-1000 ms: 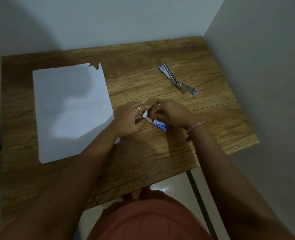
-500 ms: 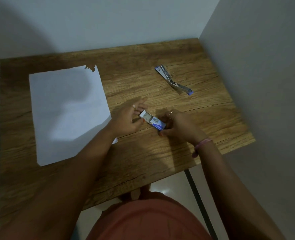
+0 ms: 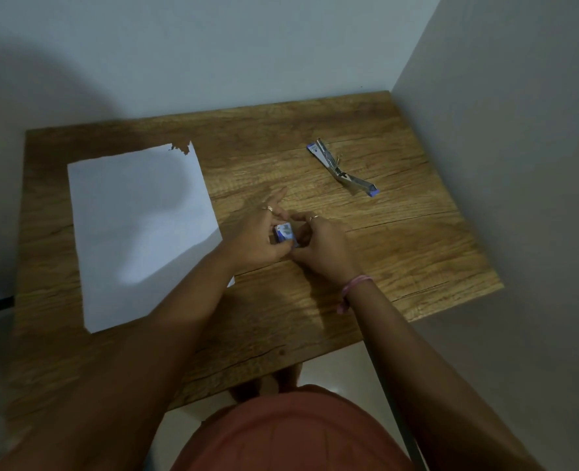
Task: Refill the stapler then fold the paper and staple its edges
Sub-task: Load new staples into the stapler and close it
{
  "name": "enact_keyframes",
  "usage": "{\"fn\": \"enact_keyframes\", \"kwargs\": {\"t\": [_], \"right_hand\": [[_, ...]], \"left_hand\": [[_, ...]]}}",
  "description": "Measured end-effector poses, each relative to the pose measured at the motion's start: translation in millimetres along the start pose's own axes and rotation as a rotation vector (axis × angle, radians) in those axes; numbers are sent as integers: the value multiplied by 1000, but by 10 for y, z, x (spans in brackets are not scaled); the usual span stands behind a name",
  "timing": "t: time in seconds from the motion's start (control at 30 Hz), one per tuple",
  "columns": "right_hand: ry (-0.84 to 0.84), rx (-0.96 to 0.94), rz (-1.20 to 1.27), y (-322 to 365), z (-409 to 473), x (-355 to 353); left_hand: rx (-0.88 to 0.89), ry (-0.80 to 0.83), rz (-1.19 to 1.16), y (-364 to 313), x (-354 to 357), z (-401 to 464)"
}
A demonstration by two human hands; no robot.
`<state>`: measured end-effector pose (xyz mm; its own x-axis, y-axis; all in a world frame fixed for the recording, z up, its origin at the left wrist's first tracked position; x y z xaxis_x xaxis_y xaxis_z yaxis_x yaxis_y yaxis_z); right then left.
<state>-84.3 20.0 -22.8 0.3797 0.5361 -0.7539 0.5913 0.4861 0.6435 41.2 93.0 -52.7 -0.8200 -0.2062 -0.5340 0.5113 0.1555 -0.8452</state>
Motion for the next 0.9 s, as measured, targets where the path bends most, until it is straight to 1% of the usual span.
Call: {"fn": "enact_keyframes", "kwargs": {"t": [0.1,0.13,0.23,0.3,0.37,0.43,0.53,0.63,0.73,0.8,0.9], "right_hand": [[-27,-28,18,-3,-20,26],[-14,-42,30,-10,-27,19],[110,-61,107,-80,-51,-66],[161,-44,189,-182,-71,-186],[122,-22,203,-308,-95,-341],[36,17,191,-455,-111,-490],[-31,41,189,-628,-136,-611],[2,32,175,-714,-182,-590],[-18,-10,184,-719,-197,-572],[-24,-35,146,-700,-181,-561],[-77,-114,64,-654,-153,-561]], "left_hand": [[-6,4,13,-52,24,-20],[-10,4,30,-66,29,-20],[20,10,170,-126,49,-15],[9,47,210,-146,71,-17],[-18,101,249,-147,85,-38],[-9,124,285,-149,90,-51],[3,26,279,-150,38,-24],[-70,-50,346,-96,-79,67],[-140,-119,433,-20,-209,172],[-173,-135,430,14,-261,225],[-189,-121,430,22,-267,256]]}}
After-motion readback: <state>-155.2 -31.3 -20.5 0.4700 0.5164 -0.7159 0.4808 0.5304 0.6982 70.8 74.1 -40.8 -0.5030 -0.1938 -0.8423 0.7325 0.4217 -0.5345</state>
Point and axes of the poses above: each hand's wrist, its own z-axis towards the middle knuckle, its own x-axis out of the palm, y = z × x, the point moved 4 cm from there along z, towards the middle knuckle, and after that the axes turned 3 degrees about x, right-handed, at the moved point
